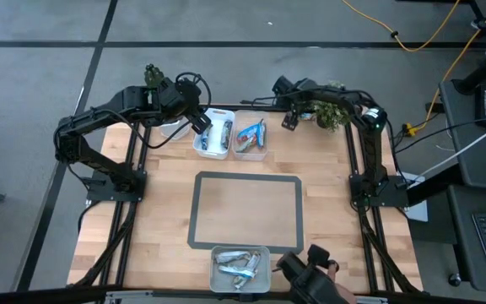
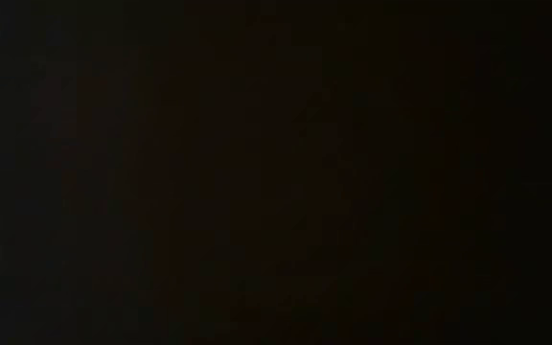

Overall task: Pick and place Granola Bars by type
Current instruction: Put the red granola bar into the transparent bin

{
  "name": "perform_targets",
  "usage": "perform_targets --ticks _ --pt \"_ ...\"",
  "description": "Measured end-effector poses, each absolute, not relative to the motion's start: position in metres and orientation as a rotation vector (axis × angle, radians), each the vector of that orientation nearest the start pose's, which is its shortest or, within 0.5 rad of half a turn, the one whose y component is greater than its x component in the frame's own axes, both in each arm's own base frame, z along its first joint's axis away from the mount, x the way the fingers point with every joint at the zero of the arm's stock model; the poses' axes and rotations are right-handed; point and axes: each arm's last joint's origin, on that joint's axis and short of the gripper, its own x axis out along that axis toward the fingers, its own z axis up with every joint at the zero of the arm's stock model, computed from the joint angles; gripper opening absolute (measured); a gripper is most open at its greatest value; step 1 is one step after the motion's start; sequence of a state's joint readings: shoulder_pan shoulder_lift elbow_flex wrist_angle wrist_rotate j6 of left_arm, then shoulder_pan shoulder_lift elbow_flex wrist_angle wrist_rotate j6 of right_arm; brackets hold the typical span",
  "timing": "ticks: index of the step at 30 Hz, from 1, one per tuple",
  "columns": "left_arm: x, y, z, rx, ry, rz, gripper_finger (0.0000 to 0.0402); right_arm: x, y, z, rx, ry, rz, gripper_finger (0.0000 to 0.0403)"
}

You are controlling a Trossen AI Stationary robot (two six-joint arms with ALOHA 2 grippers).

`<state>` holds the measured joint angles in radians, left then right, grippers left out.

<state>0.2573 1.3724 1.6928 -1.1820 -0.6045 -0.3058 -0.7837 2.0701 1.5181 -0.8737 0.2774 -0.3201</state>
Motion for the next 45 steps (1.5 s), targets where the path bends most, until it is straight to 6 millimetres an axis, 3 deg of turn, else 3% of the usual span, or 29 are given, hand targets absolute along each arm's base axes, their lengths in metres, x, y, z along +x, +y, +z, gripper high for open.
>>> perform_targets --ticks 7,13,18,27,31,37,45 --pt "0.229 0.077 0.427 -0.110 0.742 0.933 0.0198 0.279 -0.289 0.143 0.148 1.612 -0.602 0.0303" --pt "0.229 0.077 0.427 -0.110 0.742 0.931 0.0198 0.280 -0.289 0.139 0.160 1.616 -0.578 0.0267" --pt "0.229 0.077 0.427 -0.110 0.742 0.930 0.0198 0.280 -0.288 0.138 0.185 1.608 -0.546 0.0201" --pt "0.229 0.077 0.427 -0.110 0.743 0.930 0.0198 0.278 -0.284 0.138 0.243 1.613 -0.488 0.0037" --pt "0.229 0.077 0.427 -0.111 0.743 0.930 0.0198 0.280 -0.276 0.144 0.265 1.610 -0.441 0.0017" --pt "0.229 0.077 0.427 -0.104 0.747 0.926 0.0198 0.287 -0.253 0.181 0.250 1.527 -0.391 0.0039" --pt "0.229 0.077 0.427 -0.089 0.754 0.920 0.0198 0.280 -0.211 0.275 0.165 1.252 -0.431 0.0017"
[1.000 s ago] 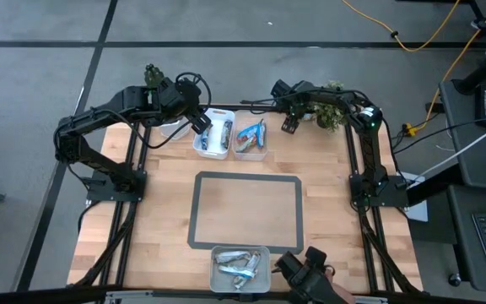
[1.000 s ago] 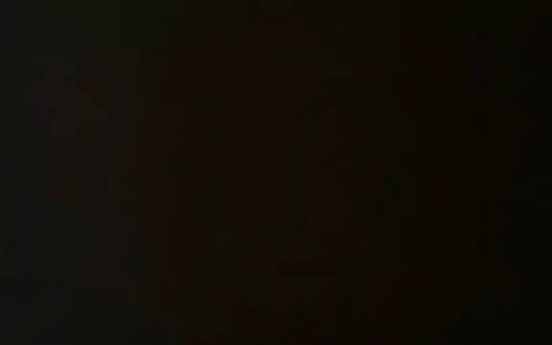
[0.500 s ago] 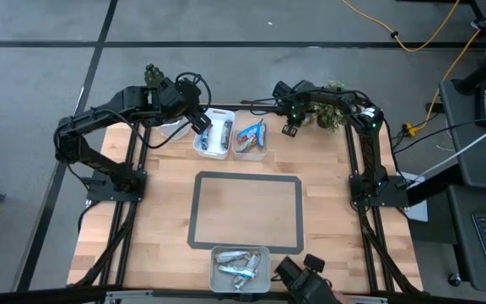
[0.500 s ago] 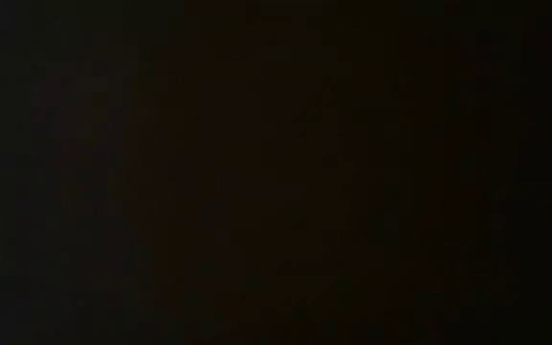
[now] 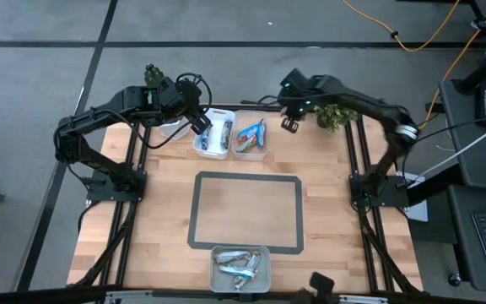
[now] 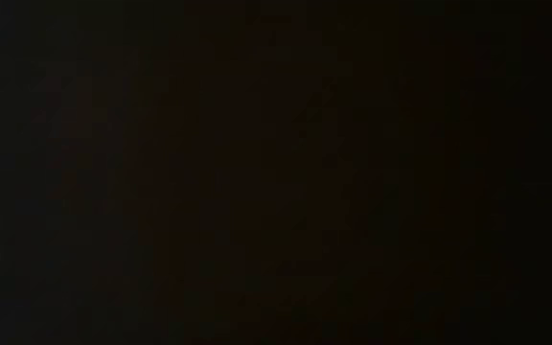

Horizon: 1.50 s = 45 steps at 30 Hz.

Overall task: Pick and place Granola Bars by type
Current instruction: Put the red granola bar into the transparent bin

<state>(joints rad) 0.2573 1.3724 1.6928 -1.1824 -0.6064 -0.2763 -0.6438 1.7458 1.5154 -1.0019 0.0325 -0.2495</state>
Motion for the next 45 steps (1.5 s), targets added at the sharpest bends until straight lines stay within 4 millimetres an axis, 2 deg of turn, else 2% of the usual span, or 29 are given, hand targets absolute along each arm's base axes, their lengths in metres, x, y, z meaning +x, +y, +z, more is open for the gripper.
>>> perform_targets --ticks 3,6,12,16,20,24,26,29,35,41,45 --pt "0.229 0.077 0.427 -0.087 0.755 0.920 0.0198 0.266 -0.196 0.313 0.133 1.113 -0.468 0.0035" --pt "0.229 0.077 0.427 -0.079 0.758 0.918 0.0198 0.254 -0.183 0.341 0.100 1.004 -0.491 0.0038" --pt "0.229 0.077 0.427 -0.078 0.758 0.920 0.0198 0.237 -0.168 0.369 0.065 0.890 -0.487 0.0014" --pt "0.229 0.077 0.427 -0.078 0.758 0.920 0.0198 0.233 -0.157 0.387 0.055 0.760 -0.401 0.0025" --pt "0.229 0.077 0.427 -0.080 0.757 0.921 0.0198 0.229 -0.143 0.416 0.009 0.511 -0.260 0.0044" --pt "0.229 0.077 0.427 -0.085 0.754 0.923 0.0198 0.230 -0.130 0.454 -0.057 0.174 -0.099 0.0029" --pt "0.229 0.077 0.427 -0.086 0.751 0.923 0.0198 0.230 -0.129 0.464 -0.058 0.091 -0.066 0.0018" --pt "0.229 0.077 0.427 -0.088 0.750 0.924 0.0198 0.231 -0.130 0.472 -0.072 0.074 -0.069 0.0014" --pt "0.229 0.077 0.427 -0.101 0.745 0.926 0.0198 0.232 -0.131 0.491 -0.102 0.030 -0.069 0.0041" --pt "0.229 0.077 0.427 -0.105 0.743 0.927 0.0198 0.242 -0.136 0.523 -0.140 0.019 -0.056 0.0020" --pt "0.229 0.077 0.427 -0.106 0.742 0.927 0.0198 0.255 -0.141 0.535 -0.179 0.051 -0.040 0.0018"
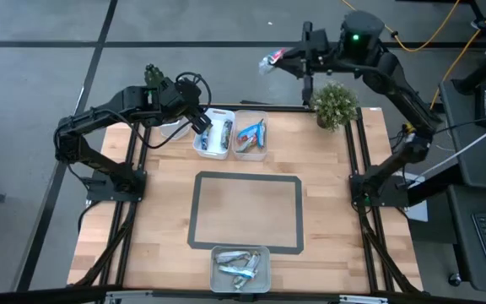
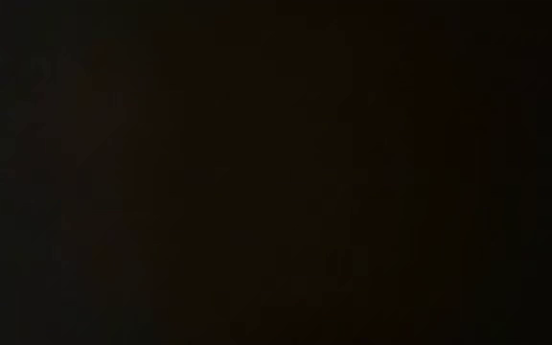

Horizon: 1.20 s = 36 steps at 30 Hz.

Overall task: Pick and place Granola Bars by type
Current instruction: Put the red granola bar into the transparent bin, then return to Home Position

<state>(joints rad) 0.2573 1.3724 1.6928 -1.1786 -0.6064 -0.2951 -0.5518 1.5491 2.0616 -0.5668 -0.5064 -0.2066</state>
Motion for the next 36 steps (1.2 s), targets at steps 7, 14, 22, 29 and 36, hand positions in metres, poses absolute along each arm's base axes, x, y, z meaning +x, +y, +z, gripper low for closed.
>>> perform_targets --ticks 7,14,22,29,36 --pt "0.229 0.077 0.427 -0.117 0.738 0.930 0.0198 0.281 -0.157 0.517 -0.151 0.177 -0.036 0.0033" --pt "0.229 0.077 0.427 -0.122 0.735 0.932 0.0198 0.335 -0.187 0.419 -0.016 0.598 0.035 0.0013" --pt "0.229 0.077 0.427 -0.122 0.734 0.933 0.0198 0.357 -0.200 0.325 -0.003 0.879 -0.059 0.0029" --pt "0.229 0.077 0.427 -0.119 0.733 0.937 0.0198 0.366 -0.186 0.292 -0.031 0.952 -0.104 0.0014" --pt "0.231 0.078 0.426 -0.117 0.739 0.939 0.0198 0.383 -0.172 0.257 -0.154 1.054 -0.087 0.0059"
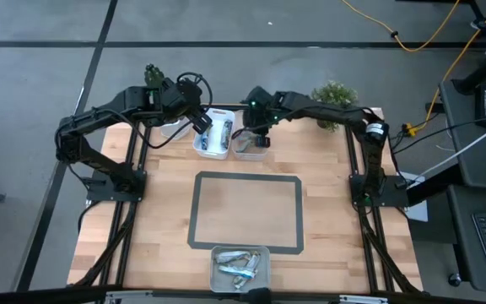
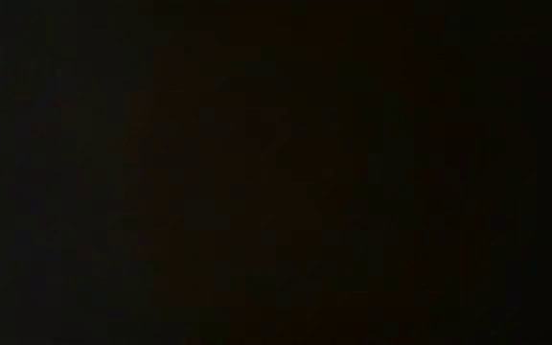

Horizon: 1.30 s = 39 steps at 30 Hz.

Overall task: Pick and place Granola Bars by type
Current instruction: Return to Home Position

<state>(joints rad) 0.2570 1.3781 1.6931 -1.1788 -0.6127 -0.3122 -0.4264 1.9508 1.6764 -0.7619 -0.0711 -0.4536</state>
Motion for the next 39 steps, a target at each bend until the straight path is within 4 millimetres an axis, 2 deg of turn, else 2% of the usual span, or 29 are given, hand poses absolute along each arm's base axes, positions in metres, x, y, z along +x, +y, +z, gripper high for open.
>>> perform_targets --ticks 6,10,16,19,23,27,32,35,39 --pt "0.238 0.079 0.421 -0.117 0.761 0.930 0.0198 0.390 -0.162 0.249 -0.291 1.106 -0.061 0.0035" --pt "0.241 0.079 0.418 -0.128 0.778 0.904 0.0198 0.390 -0.160 0.248 -0.261 1.108 -0.076 0.0026" --pt "0.242 0.078 0.417 -0.123 0.788 0.897 0.0198 0.384 -0.158 0.254 -0.178 1.171 -0.088 0.0041" --pt "0.242 0.077 0.417 -0.117 0.796 0.881 0.0198 0.376 -0.153 0.268 -0.127 1.159 -0.077 0.0051" --pt "0.234 0.075 0.420 -0.126 0.800 0.884 0.0198 0.358 -0.144 0.308 -0.081 1.048 -0.109 0.0056" --pt "0.206 0.069 0.433 -0.120 0.771 0.915 0.0198 0.330 -0.134 0.362 -0.127 0.877 -0.222 0.0057" --pt "0.148 0.054 0.456 -0.083 0.690 0.878 0.0198 0.286 -0.116 0.425 -0.258 0.664 -0.454 0.0057" --pt "0.102 0.041 0.458 -0.086 0.592 0.834 0.0198 0.262 -0.108 0.449 -0.271 0.567 -0.508 0.0057" --pt "0.044 0.027 0.438 -0.149 0.367 0.842 0.0198 0.237 -0.099 0.465 -0.236 0.507 -0.534 0.0057"
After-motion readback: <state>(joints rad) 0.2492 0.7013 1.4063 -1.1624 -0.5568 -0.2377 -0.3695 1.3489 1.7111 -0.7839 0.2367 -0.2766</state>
